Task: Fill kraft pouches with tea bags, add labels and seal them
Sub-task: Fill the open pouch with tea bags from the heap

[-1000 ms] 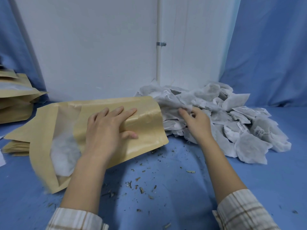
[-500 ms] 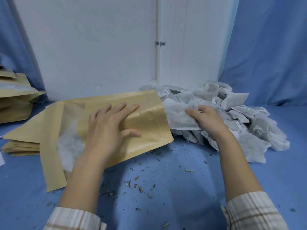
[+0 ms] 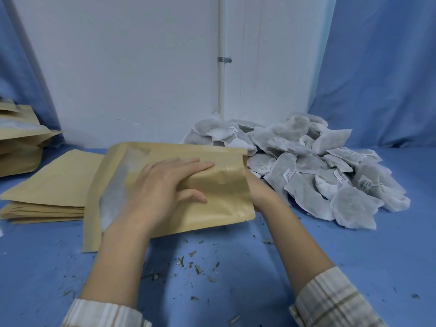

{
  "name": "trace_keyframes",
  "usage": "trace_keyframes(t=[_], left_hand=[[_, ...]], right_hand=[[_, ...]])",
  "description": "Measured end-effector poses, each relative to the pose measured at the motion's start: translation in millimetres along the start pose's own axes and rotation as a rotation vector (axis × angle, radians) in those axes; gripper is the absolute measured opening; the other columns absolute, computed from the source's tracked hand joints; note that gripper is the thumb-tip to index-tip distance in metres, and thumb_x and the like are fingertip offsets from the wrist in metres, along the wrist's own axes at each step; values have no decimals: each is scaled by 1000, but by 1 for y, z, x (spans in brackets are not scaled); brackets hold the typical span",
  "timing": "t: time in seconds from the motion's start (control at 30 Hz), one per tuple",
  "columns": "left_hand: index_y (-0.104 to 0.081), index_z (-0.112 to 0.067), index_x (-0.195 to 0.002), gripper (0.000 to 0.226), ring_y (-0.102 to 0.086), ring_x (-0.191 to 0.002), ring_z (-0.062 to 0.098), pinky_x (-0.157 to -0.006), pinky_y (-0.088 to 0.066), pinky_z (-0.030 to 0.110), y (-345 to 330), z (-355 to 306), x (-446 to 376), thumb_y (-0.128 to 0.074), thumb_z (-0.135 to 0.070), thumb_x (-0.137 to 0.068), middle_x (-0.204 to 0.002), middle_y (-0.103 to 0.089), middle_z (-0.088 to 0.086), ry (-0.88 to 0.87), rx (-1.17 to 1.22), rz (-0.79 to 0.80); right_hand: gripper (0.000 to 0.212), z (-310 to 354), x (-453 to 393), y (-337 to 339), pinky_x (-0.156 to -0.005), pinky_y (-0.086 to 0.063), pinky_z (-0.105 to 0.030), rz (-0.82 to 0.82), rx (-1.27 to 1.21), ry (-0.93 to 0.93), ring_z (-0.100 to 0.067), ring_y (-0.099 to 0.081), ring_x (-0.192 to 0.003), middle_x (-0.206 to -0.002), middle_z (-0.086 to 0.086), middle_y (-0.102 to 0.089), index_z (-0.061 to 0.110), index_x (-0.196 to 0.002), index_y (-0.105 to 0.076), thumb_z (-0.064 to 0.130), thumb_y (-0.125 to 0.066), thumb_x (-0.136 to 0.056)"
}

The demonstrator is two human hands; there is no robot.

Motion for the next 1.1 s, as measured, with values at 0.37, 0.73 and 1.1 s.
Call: trace_keyframes(t=[0.37,0.73,1.1], left_hand=[[-39,-46,-135,66,-27,-137,24,-104,-13,31,-1,12,1,-65,-49,-74,-146,-38,-13,130,-270,-98],[-40,-46,-134,70,-25,-138,23,-108,-12,34,2,15,2,-69,-48,-70,-147,-36,-12,151,-201,-77],[-45,-44,-132,72,-34,-135,25,-109,-20,41,6,9,2,-68,-50,-64,-142,-43,-11,86,-78,-187]], right_hand=[[27,-43,-18,35,-93,-27,-29,-406,1117,242,-17,-41,-117,-120,7,-60,30,-112,-66,38,-49,-92],[19,-14,6,77,-70,-35,-2,-887,305,366,-2,-56,-83,-92,5,-72,21,-100,-72,29,-58,-89],[14,1,16,78,-65,-49,-32,-310,-11,100,-18,-60,-68,-71,-8,-67,7,-73,-73,13,-61,-75]])
Point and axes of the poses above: each hand's wrist, its own x-axis away from the middle knuckle, its own y-axis out of the back of the hand, z = x × y, the point moved 1 cm from there along -x, towards the middle knuckle
